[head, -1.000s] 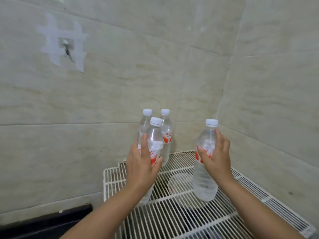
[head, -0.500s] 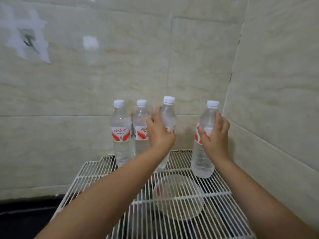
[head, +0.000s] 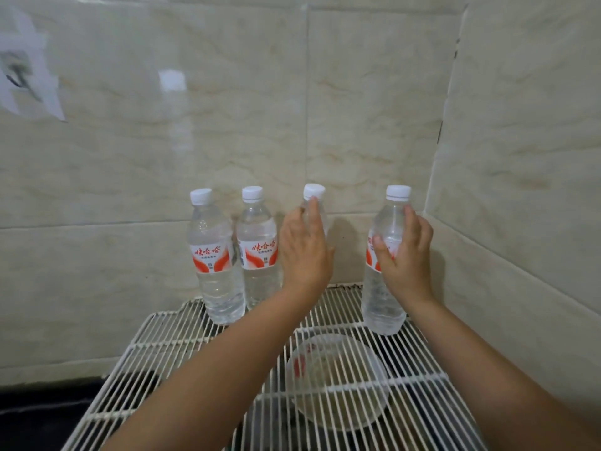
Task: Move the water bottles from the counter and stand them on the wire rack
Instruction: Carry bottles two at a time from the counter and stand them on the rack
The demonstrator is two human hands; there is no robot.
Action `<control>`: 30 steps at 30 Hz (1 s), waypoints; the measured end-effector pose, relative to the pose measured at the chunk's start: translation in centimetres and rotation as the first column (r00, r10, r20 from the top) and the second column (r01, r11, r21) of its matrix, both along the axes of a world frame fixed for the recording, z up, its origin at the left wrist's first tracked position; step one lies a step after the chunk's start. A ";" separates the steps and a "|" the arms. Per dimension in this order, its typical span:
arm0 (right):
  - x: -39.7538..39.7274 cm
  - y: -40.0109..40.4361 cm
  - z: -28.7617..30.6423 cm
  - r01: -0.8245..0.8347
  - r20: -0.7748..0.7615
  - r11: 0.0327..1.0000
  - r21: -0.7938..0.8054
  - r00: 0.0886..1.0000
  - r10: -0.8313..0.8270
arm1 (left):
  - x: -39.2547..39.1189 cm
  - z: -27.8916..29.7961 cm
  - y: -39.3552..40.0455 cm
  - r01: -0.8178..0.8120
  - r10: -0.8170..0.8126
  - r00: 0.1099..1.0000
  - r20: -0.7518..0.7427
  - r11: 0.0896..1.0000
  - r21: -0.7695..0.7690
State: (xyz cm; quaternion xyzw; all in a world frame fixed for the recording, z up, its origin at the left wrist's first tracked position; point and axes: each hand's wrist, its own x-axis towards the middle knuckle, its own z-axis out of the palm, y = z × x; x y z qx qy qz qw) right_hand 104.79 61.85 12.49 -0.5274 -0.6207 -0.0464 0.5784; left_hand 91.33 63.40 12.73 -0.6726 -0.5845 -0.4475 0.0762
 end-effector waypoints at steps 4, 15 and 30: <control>-0.3 -0.2 0.1 0.013 0.013 1.000 -0.008 1.000 -0.013 | -1.3 3.2 0.2 0.044 -0.042 0.997 -0.068 0.999 0.027; -1.8 1.1 1.3 -0.180 -0.238 0.970 -0.162 0.961 0.139 | -4.9 9.1 2.8 0.072 -0.114 0.987 -0.114 0.944 -0.321; -1.7 3.4 6.1 -0.460 -0.133 0.727 -0.509 0.877 0.462 | -5.0 9.0 1.5 0.076 -0.198 0.891 -0.409 0.952 -0.295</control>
